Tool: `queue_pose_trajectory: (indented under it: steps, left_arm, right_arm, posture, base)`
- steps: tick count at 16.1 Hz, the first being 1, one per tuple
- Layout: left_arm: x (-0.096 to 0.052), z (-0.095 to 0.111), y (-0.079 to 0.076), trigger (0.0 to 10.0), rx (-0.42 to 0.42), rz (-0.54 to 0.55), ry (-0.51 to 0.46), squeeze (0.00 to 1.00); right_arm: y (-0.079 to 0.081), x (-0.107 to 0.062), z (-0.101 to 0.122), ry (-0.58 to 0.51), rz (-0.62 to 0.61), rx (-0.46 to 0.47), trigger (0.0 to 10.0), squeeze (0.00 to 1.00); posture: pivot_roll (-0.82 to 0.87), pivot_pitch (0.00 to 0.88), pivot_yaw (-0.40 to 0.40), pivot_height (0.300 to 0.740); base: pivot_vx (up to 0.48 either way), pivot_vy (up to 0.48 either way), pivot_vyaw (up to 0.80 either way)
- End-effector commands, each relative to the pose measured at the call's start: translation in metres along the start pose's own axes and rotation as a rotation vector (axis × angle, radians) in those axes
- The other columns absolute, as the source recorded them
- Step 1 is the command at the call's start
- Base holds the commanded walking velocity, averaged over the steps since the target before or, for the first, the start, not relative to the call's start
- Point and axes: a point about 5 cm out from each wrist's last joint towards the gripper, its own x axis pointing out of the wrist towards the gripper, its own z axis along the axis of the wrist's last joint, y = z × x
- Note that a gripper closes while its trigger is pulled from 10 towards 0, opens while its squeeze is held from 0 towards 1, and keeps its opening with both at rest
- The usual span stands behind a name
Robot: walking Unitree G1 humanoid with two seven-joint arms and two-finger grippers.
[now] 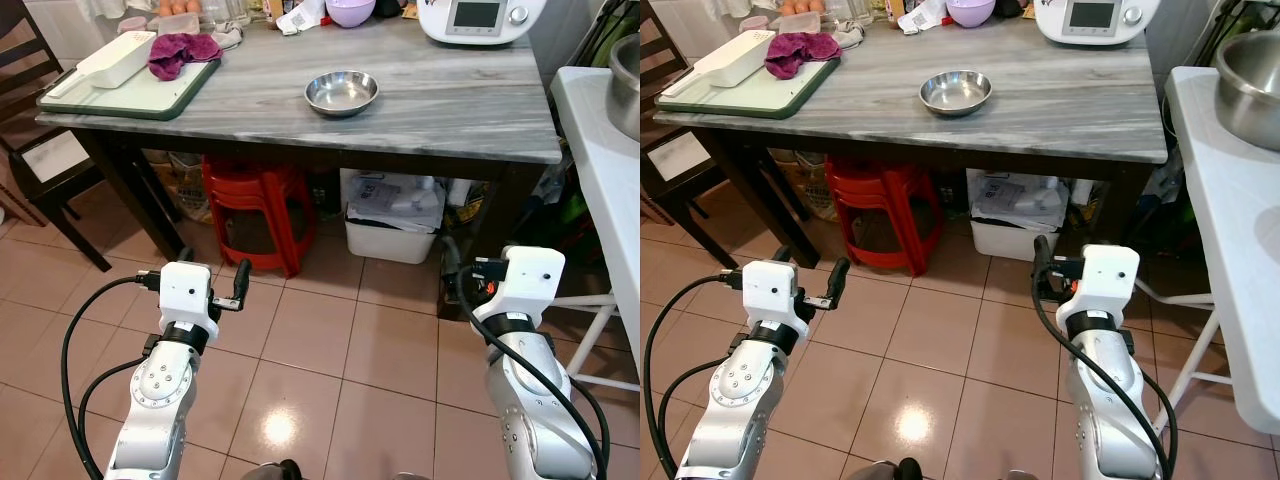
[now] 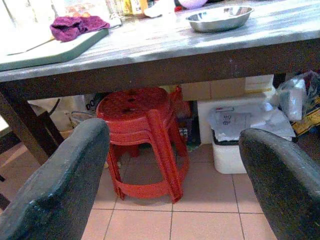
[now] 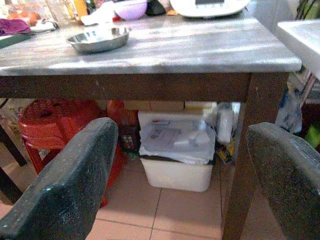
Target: Setting the table
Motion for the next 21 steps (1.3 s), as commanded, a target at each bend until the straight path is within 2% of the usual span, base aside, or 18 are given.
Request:
queue_pose_trajectory:
  steps: [1,5,12,16,21]
  left_arm:
    - [-0.002,-0.001,0.002,10.0,0.007,-0.006,0.010,0.00]
    - [-0.003,-0.001,0.000,10.0,0.005,-0.028,0.014,0.00]
    - [0.002,0.001,-0.004,10.0,-0.024,-0.033,0.000,0.00]
    - [0.005,0.002,-0.007,10.0,-0.042,-0.038,-0.009,0.00]
    - [0.006,0.002,-0.009,10.0,-0.052,-0.042,-0.010,0.00]
  right_arm:
    - [0.001,-0.002,0.000,0.008,-0.003,0.011,10.0,0.00]
    - [-0.001,-0.004,0.000,0.005,-0.006,0.004,10.0,0.00]
    - [0.000,0.002,0.013,-0.051,0.018,-0.012,10.0,0.00]
    - [0.004,0.004,0.025,-0.092,0.038,-0.021,10.0,0.00]
    - [0.003,0.005,0.026,-0.091,0.037,-0.019,10.0,0.00]
  posture:
    - [-0.15,0.171,0.110,0.740]
    - [-0.15,0.177,0.114,0.740]
    - [-0.16,0.159,0.095,0.740]
    - [-0.17,0.155,0.086,0.740]
    - [-0.18,0.150,0.087,0.740]
  base:
    - [0.000,0.000,0.00]
    - [0.000,0.000,-0.79]
    - [0.000,0.000,0.00]
    - [0.000,-0.327,0.00]
    - [0.000,-0.363,-0.68]
